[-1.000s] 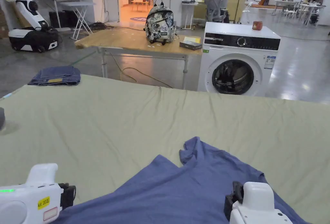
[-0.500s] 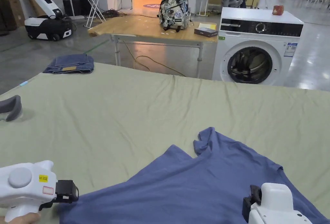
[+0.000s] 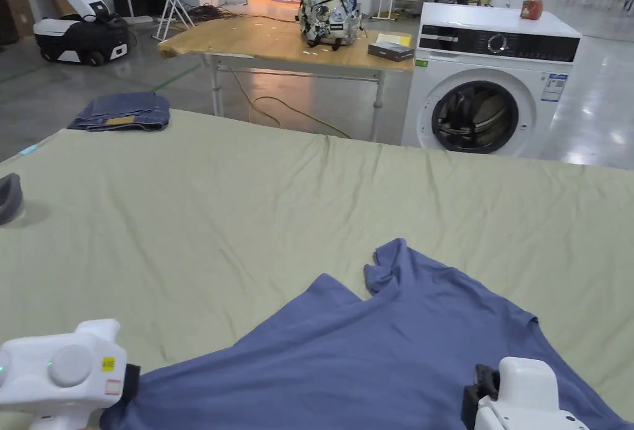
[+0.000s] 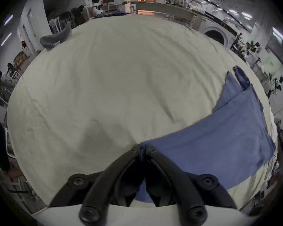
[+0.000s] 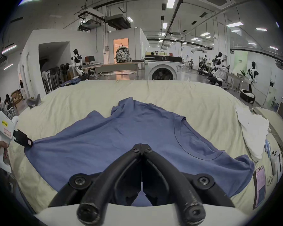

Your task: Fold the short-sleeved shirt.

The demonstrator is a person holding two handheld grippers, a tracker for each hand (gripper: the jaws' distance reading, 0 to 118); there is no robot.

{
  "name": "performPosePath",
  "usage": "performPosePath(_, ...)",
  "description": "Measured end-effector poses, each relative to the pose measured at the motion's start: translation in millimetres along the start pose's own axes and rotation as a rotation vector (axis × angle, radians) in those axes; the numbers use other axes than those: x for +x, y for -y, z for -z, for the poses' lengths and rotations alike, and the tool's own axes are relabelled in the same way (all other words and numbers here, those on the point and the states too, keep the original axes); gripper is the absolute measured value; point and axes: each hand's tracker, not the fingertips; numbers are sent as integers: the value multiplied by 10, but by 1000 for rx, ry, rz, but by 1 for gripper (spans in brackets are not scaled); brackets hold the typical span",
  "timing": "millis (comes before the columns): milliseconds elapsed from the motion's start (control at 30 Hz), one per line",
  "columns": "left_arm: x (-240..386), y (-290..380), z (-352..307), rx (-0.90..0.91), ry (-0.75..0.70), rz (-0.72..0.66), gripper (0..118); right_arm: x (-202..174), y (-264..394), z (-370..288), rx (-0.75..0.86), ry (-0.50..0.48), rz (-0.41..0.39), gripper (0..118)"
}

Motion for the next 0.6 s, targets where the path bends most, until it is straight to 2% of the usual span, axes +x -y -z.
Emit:
performPosePath(100, -110, 2, -198, 68, 44, -50, 0, 118, -128, 96, -21, -7, -1, 0)
performPosePath(200, -139, 91, -245, 99, 79, -57, 0, 265, -428, 323, -44, -10, -52, 0)
performPosePath(300, -189, 121, -222, 100, 138, -75, 0, 405, -811, 724, -80, -43, -106, 0)
performPosePath(400, -107, 178, -251, 101, 117, -70, 0, 493, -1195, 1229, -156, -87, -138, 0)
performPosePath(467, -75, 177, -245, 94, 120, -66, 0, 514, -1407, 1621, -234, -95, -172, 12)
performPosePath(533, -60, 177, -236, 89, 124, -64, 0, 517, -1533, 1956, -289, -102, -220, 39)
performPosePath(600, 2, 154, -259, 87, 119, -56, 0, 520, -1605, 2258, -345, -114, -237, 47)
